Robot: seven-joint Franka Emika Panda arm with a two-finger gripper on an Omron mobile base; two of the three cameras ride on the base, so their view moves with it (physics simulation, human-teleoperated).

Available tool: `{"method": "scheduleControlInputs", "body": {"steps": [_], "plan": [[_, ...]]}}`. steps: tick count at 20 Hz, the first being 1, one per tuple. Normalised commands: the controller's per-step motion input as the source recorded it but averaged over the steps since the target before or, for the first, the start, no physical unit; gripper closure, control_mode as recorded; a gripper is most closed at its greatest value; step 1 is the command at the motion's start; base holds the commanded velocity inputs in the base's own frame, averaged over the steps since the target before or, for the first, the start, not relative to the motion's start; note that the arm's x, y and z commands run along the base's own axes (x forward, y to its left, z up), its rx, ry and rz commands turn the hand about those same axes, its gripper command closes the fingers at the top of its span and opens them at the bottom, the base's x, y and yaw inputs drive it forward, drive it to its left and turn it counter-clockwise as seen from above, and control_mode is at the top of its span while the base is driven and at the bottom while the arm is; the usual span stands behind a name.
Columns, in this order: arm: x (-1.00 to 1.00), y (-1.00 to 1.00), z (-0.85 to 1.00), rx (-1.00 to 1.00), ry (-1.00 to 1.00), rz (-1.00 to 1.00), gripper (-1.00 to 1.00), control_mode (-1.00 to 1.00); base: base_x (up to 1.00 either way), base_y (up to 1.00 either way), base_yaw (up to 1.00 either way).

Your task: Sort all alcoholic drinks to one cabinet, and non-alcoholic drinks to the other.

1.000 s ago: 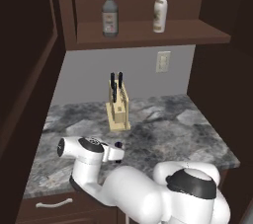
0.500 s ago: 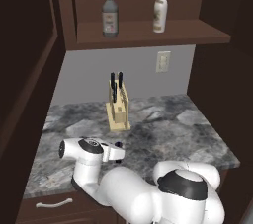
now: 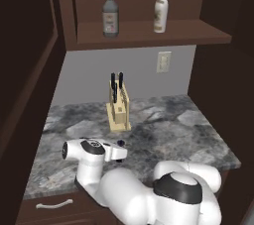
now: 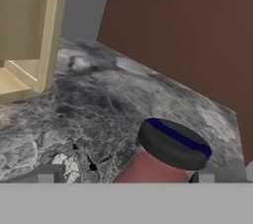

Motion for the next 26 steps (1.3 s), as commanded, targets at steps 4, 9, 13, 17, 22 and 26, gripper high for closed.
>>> {"method": "scheduleControlInputs", "body": {"steps": [4, 9, 13, 17, 22, 26], "plan": [[-0.03, 0.00, 0.00, -0.03, 0.00, 0.00, 1.00, -1.00, 0.00, 0.00, 0.00], [-0.50, 0.00, 0.34, 0.00, 0.00, 0.00, 1.00, -1.00, 0.00, 0.00, 0.00], [-0.56, -0.08, 0.75, 0.00, 0.04, 0.00, 1.00, -1.00, 0.00, 0.00, 0.00], [-0.39, -0.32, 0.41, 0.00, 0.00, 0.03, 1.00, -1.00, 0.00, 0.00, 0.00], [-0.19, -0.61, 0.14, 0.00, 0.00, 0.06, 1.00, -1.00, 0.00, 0.00, 0.00], [-0.23, -0.69, 0.20, 0.00, 0.00, 0.07, 1.00, -1.00, 0.00, 0.00, 0.00]]}}
